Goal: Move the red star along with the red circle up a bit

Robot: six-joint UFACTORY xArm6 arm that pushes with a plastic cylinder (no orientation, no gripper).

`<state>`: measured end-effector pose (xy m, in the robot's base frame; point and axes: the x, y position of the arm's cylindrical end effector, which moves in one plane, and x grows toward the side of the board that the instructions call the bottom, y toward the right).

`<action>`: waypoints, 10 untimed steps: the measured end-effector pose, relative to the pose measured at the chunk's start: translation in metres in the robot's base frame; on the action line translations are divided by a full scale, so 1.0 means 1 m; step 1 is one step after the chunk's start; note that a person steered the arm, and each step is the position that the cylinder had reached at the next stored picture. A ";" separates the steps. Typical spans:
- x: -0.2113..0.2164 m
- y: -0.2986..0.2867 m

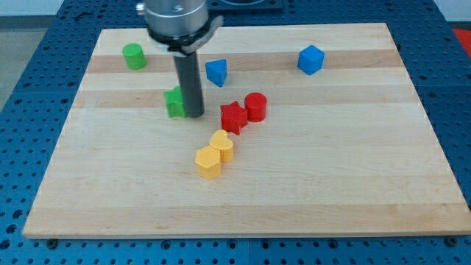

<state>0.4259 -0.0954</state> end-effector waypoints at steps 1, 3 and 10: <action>0.018 -0.021; 0.026 -0.007; 0.025 0.101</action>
<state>0.4508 0.0059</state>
